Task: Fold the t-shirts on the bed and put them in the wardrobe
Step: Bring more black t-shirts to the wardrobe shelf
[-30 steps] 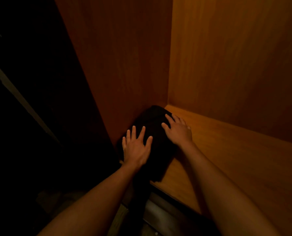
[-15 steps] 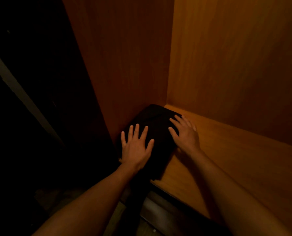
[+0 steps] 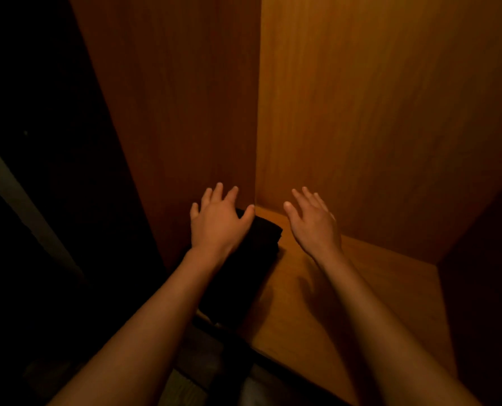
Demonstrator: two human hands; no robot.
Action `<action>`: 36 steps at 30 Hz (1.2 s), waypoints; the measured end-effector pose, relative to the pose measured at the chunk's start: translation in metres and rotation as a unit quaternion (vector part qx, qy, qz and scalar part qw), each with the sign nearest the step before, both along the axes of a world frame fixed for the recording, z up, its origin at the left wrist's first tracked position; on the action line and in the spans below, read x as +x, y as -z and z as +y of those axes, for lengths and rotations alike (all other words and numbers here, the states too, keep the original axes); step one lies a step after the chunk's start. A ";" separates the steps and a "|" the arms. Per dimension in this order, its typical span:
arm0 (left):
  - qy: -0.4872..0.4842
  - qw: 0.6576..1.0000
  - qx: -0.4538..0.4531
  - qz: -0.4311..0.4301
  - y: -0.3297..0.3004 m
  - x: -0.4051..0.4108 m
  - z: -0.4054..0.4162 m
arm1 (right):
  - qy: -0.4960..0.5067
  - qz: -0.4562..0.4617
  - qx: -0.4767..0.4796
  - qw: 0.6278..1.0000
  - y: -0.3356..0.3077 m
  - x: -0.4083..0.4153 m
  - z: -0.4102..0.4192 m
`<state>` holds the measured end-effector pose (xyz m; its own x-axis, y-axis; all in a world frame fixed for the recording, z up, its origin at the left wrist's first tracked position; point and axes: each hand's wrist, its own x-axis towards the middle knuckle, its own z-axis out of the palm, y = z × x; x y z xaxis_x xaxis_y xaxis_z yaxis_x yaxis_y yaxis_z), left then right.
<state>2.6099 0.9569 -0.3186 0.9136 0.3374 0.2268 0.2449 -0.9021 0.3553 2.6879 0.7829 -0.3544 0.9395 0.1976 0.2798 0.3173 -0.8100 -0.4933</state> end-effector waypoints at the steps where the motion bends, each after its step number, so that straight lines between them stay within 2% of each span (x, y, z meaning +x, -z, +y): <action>1: 0.003 1.000 0.007 -0.012 -0.015 -0.004 -0.005 | 0.007 -0.012 0.004 1.000 -0.014 -0.008 -0.007; 8: 0.017 0.997 0.057 -0.042 -0.126 -0.064 -0.035 | 0.034 -0.050 0.026 0.998 -0.122 -0.085 -0.043; 16: -0.024 0.998 0.061 0.012 -0.295 -0.196 -0.047 | -0.051 -0.029 -0.036 0.998 -0.300 -0.196 -0.059; 24: -0.138 0.990 0.001 0.034 -0.492 -0.356 -0.071 | -0.177 0.010 -0.034 0.984 -0.500 -0.318 -0.061; 28: -0.215 0.975 -0.026 0.042 -0.577 -0.443 -0.088 | -0.226 -0.015 -0.001 0.974 -0.582 -0.384 -0.056; 36: -0.320 0.947 -0.007 -0.026 -0.692 -0.633 -0.143 | -0.356 -0.024 0.073 0.931 -0.698 -0.551 -0.079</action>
